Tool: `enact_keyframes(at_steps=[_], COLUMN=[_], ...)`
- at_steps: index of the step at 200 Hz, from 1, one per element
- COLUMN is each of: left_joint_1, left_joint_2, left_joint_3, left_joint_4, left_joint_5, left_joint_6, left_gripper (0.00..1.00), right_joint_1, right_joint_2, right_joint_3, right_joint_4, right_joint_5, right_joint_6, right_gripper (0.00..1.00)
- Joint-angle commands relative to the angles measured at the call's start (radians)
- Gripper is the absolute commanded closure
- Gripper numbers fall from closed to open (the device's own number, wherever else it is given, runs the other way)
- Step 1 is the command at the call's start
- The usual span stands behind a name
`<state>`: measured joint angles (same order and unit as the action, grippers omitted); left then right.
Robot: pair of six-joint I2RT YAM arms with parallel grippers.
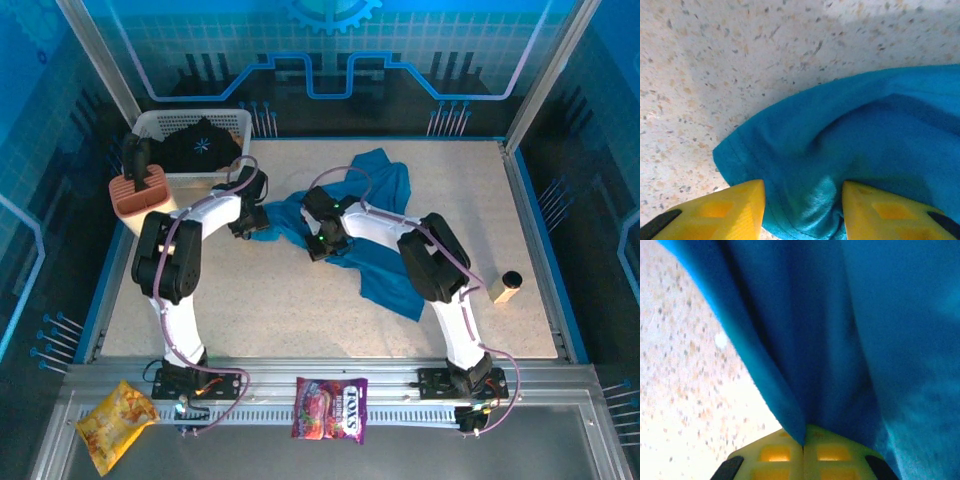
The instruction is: Fold and stack the t-shirts
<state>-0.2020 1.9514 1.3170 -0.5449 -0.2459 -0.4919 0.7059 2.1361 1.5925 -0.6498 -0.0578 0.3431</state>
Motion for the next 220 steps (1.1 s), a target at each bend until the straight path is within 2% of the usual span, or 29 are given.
enact_keyframes(at_steps=[1,39,61,77,89,118,134,161,198,220], left_joint_1=[0.009,0.009,0.009,0.009,0.011,0.014,0.015,0.013,0.009,0.007], left_joint_2=[0.018,-0.021,-0.072,-0.088,-0.078,-0.025,-0.005,0.010,-0.072,-0.149], left_joint_3=[0.028,0.025,0.015,0.016,0.020,0.037,0.042,0.045,-0.035,-0.085], left_joint_4=[-0.013,-0.030,-0.038,-0.045,-0.045,-0.034,-0.022,-0.028,-0.018,-0.021], left_joint_5=[-0.035,-0.057,-0.062,-0.067,-0.072,-0.041,-0.023,0.023,0.095,0.101], left_joint_6=[0.007,0.015,0.034,0.046,0.050,0.049,0.049,0.049,0.042,0.039], left_gripper=[0.51,0.46,0.38,0.29,0.26,0.29,0.35,0.40,0.40,0.39], right_joint_1=[-0.006,-0.007,-0.012,-0.015,-0.016,-0.017,-0.016,-0.018,-0.020,-0.021], right_joint_2=[-0.078,-0.097,-0.114,-0.134,-0.150,-0.179,-0.191,-0.202,-0.199,-0.189], right_joint_3=[-0.060,-0.093,-0.119,-0.150,-0.175,-0.220,-0.238,-0.253,-0.248,-0.237], right_joint_4=[0.013,0.010,0.000,0.003,0.010,0.029,0.035,0.036,0.037,0.036], right_joint_5=[-0.011,0.005,0.023,0.026,0.026,0.018,0.019,0.025,0.022,0.016], right_joint_6=[0.009,0.013,0.014,0.017,0.022,0.032,0.036,0.035,0.036,0.036], right_gripper=[1.00,1.00,1.00,1.00,1.00,1.00,1.00,1.00,1.00,1.00])
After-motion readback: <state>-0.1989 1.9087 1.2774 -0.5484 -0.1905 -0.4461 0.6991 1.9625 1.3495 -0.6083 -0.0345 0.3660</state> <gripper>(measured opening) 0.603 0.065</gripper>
